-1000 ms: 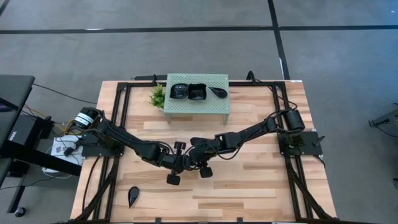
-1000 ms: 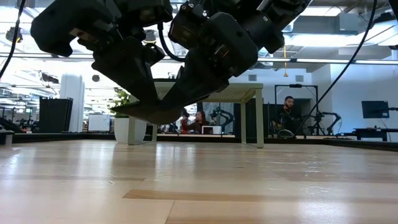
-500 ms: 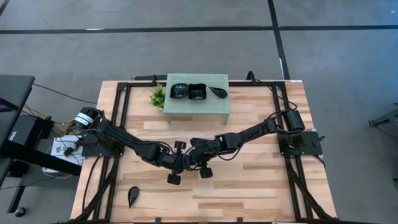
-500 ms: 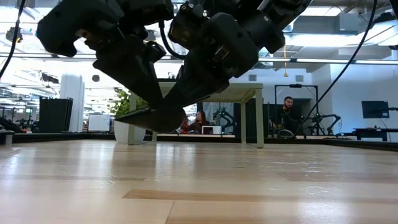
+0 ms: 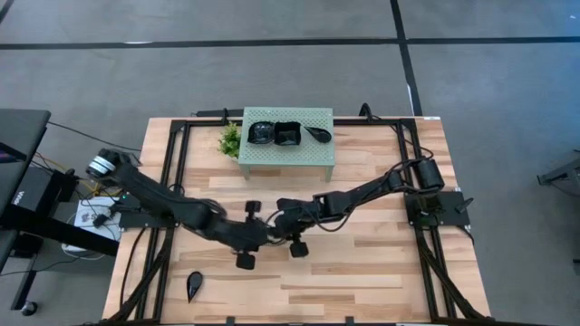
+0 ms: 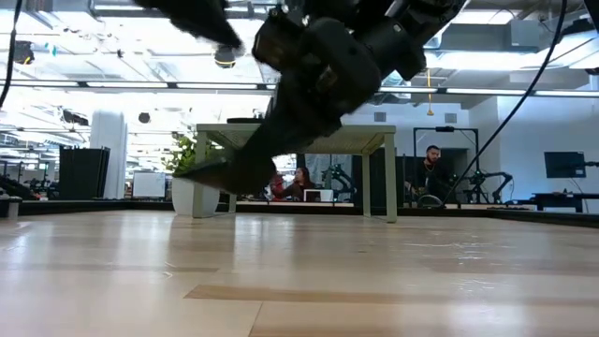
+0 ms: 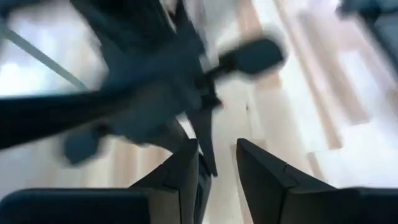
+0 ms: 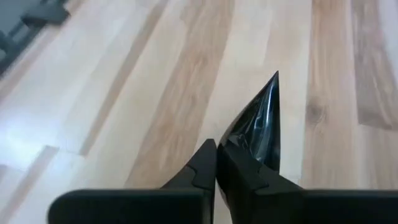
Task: Pick & Place Mini shaped plates
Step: Stack the drop-shaped plate on top of the other drop-shaped plates on the shelf
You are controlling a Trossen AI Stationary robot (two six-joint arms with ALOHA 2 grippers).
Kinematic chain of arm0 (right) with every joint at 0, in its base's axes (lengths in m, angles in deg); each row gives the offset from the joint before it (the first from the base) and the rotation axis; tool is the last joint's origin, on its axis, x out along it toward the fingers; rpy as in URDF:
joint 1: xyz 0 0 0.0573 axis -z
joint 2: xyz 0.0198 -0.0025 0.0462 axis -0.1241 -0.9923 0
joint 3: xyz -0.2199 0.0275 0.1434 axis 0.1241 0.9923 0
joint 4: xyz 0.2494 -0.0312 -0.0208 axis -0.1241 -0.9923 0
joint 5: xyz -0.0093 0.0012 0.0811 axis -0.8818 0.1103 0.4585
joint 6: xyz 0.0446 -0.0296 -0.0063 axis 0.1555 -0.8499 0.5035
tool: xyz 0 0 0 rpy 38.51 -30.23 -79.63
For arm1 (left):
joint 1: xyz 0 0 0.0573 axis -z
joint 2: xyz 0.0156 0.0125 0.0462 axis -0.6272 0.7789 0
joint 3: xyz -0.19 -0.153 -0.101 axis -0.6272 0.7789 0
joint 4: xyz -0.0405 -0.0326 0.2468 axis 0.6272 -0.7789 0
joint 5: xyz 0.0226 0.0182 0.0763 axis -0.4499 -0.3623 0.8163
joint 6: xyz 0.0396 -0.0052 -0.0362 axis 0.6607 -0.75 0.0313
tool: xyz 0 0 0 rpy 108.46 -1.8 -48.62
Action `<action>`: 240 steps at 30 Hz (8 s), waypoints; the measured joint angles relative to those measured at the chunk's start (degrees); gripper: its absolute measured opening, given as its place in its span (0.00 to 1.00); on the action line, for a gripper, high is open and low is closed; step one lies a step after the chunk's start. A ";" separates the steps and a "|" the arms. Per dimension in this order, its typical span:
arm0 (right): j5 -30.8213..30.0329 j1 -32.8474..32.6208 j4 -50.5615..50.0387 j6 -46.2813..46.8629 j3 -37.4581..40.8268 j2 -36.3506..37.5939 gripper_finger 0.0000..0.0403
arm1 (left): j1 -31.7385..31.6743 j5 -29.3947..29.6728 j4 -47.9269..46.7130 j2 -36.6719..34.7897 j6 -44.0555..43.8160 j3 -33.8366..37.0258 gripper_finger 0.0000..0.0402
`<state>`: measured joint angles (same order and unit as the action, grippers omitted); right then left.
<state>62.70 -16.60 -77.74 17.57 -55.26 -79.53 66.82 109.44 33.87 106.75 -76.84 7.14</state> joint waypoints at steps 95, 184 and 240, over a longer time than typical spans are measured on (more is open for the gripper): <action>-26.60 -10.92 -24.88 0.27 3.05 27.82 0.20 | 20.36 -21.56 -7.05 -5.15 -74.12 13.39 0.27; -19.30 -4.83 5.65 19.49 51.19 63.76 0.20 | -39.99 -19.17 12.01 19.28 70.49 -26.66 0.02; -19.22 -4.63 5.61 19.32 51.19 63.76 0.20 | -45.91 -25.84 16.93 23.58 61.60 -26.07 0.20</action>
<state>43.48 -21.24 -72.13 36.89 -4.07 -15.78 20.91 83.60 50.80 130.33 -15.24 -18.93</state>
